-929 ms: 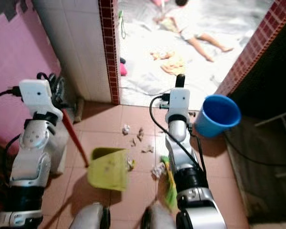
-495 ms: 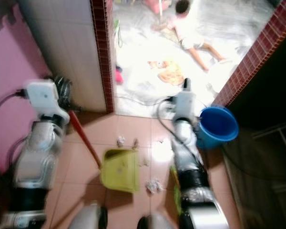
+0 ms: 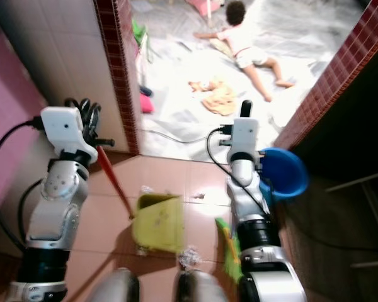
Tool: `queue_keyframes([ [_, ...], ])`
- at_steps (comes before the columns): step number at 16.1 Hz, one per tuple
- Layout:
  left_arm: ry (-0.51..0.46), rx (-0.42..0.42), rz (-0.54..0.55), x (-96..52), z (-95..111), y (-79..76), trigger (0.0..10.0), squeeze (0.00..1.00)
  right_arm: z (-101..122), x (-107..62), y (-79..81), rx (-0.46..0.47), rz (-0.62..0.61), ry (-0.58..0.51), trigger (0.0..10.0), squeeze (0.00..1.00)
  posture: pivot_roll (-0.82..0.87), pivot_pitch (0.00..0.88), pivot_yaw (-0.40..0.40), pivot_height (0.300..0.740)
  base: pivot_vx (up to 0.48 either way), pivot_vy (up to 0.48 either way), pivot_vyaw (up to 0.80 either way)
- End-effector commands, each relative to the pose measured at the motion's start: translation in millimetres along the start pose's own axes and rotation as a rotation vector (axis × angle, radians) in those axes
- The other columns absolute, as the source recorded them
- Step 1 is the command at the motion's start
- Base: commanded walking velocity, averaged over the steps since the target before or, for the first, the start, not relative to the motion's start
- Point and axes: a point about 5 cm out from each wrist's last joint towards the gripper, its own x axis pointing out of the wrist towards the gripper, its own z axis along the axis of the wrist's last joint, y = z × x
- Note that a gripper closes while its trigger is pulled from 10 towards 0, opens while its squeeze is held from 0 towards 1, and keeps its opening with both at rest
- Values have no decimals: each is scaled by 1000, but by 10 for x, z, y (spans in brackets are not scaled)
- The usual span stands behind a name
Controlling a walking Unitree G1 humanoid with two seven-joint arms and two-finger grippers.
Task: Sweep floor
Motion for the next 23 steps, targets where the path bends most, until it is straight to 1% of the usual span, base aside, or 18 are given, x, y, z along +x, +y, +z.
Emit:
queue_keyframes([
  [1,-43,24,2,-12,98,29,10000,0,-37,1,-17,-27,-19,26,10000,0,79,128,-51,740,0,0,0],
  [2,-39,22,1,-28,89,17,10000,0,-48,7,-19,-46,-32,33,10000,0,78,129,-49,740,0,0,0],
  [3,-31,23,-3,-42,77,-10,10000,0,-34,19,20,0,3,25,10000,0,78,137,-50,740,0,0,0],
  [4,-31,24,0,-52,77,-17,10000,0,-30,18,21,5,-9,18,10000,0,75,145,-47,740,0,0,0],
  [6,-18,49,10,-68,55,-4,10000,0,-69,19,28,22,-8,56,10000,0,77,142,-47,740,0,0,0],
  [7,-12,63,5,-78,40,2,10000,0,-78,15,24,-7,-10,53,10000,0,77,142,-47,740,0,0,0],
  [8,-8,70,2,-83,33,4,10000,0,-83,11,27,1,-8,54,10000,0,77,142,-47,740,0,0,0],
  [9,28,115,-12,-112,-35,11,10000,0,-80,13,24,7,-8,52,10000,0,77,142,-50,740,0,0,0],
  [10,44,116,-16,-129,-76,10,10000,0,-77,16,22,7,-9,50,10000,0,77,142,-50,740,0,0,0],
  [12,84,108,-41,-146,-187,-46,10000,0,-64,22,15,10,-11,45,10000,0,70,148,-50,740,0,0,0],
  [13,110,102,-67,-136,-250,-98,10000,0,-54,19,15,16,-12,40,10000,0,61,152,-47,740,0,0,0],
  [16,143,88,-99,-73,-316,-178,10000,0,-40,9,-4,21,-16,32,10000,0,46,159,-40,740,0,0,0],
  [17,159,90,-144,2,-357,-283,10000,0,-41,8,-35,19,-22,30,10000,0,34,164,-32,740,0,0,0],
  [19,160,89,-179,64,-392,-396,10000,0,-24,13,-42,28,-34,28,10000,0,21,165,-26,740,0,0,0],
  [20,160,90,-183,74,-400,-416,10000,0,-16,17,-42,36,-37,28,10000,0,13,164,-23,740,0,0,0],
  [21,162,83,-190,114,-436,-485,10000,0,10,28,-40,67,-42,30,10000,0,6,161,-20,740,0,0,0],
  [22,153,69,-192,176,-451,-560,10000,0,48,49,-14,209,-24,45,10000,0,6,161,-20,740,0,0,0],
  [23,146,62,-189,201,-451,-586,10000,0,75,58,17,323,7,51,10000,0,-3,153,-21,740,0,0,0],
])
